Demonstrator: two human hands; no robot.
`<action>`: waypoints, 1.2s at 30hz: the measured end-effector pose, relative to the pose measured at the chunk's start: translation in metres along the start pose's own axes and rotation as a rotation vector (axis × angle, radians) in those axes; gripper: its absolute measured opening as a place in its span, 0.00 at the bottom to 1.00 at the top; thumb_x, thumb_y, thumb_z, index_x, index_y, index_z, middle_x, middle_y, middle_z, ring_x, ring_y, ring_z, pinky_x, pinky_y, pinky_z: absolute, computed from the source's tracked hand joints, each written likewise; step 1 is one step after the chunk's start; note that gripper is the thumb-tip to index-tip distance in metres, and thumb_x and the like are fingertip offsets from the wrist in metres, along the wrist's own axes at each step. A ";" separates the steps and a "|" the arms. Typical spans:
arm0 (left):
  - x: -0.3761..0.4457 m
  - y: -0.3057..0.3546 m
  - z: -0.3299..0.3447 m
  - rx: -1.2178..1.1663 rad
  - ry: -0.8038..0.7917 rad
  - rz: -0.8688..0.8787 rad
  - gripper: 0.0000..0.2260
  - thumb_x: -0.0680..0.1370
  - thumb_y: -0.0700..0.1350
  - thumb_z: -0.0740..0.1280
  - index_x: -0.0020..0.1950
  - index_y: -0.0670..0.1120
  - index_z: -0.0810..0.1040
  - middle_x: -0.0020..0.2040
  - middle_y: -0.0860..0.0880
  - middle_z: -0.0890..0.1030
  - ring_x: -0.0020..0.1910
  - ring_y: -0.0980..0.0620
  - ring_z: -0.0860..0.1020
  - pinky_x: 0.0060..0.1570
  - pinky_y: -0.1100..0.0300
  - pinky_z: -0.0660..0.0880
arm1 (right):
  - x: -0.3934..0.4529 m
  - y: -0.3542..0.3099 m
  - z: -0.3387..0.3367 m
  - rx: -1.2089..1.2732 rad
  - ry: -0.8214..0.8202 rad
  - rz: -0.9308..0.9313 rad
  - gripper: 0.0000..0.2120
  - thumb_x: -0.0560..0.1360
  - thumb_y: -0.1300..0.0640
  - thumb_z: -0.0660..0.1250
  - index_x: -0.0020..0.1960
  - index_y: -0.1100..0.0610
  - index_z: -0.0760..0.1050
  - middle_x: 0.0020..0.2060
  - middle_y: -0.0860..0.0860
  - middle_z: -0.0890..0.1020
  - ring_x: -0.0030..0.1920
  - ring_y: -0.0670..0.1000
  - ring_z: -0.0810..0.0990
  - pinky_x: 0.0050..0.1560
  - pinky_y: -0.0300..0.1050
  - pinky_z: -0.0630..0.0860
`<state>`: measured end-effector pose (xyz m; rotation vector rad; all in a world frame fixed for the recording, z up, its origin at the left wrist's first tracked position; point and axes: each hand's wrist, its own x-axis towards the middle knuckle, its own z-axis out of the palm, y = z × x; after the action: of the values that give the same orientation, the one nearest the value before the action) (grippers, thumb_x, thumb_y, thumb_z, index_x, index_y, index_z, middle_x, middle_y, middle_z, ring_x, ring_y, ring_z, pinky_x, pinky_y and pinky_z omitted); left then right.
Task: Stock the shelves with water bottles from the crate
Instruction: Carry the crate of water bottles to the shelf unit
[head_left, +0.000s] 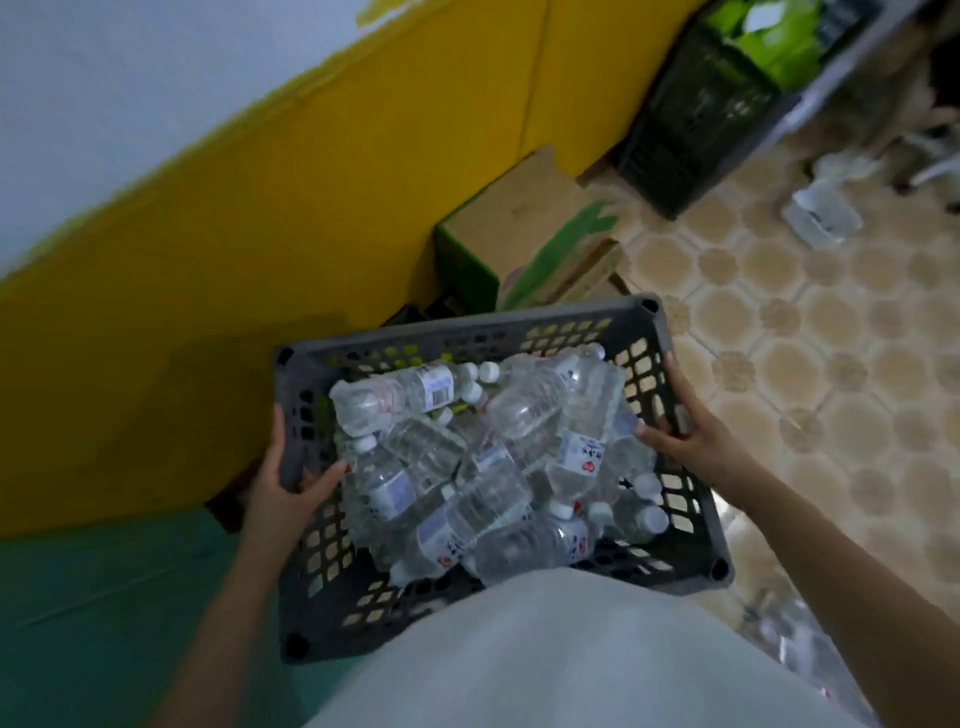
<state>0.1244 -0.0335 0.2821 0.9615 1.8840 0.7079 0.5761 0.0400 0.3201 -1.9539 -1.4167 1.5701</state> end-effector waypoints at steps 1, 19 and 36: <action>-0.003 0.006 0.005 0.050 -0.033 0.020 0.44 0.69 0.57 0.74 0.71 0.77 0.46 0.79 0.58 0.56 0.76 0.45 0.60 0.66 0.35 0.68 | -0.016 0.015 -0.003 0.038 0.022 -0.001 0.46 0.66 0.38 0.73 0.72 0.25 0.45 0.76 0.48 0.64 0.71 0.57 0.69 0.68 0.62 0.68; -0.068 0.141 0.241 0.245 -0.474 0.327 0.40 0.75 0.48 0.72 0.73 0.75 0.50 0.56 0.76 0.72 0.53 0.51 0.75 0.52 0.45 0.77 | -0.215 0.248 -0.073 0.440 0.567 0.188 0.46 0.70 0.43 0.72 0.72 0.25 0.42 0.75 0.61 0.58 0.70 0.66 0.67 0.66 0.67 0.68; -0.122 0.313 0.543 0.382 -0.818 0.610 0.38 0.69 0.58 0.71 0.68 0.80 0.51 0.75 0.33 0.60 0.69 0.24 0.60 0.52 0.33 0.72 | -0.291 0.374 -0.257 0.589 0.946 0.238 0.47 0.68 0.40 0.72 0.73 0.27 0.42 0.78 0.41 0.50 0.76 0.51 0.57 0.73 0.54 0.60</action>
<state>0.7501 0.0826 0.3343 1.7801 1.0010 0.1992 1.0062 -0.2848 0.3302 -2.0402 -0.3100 0.7513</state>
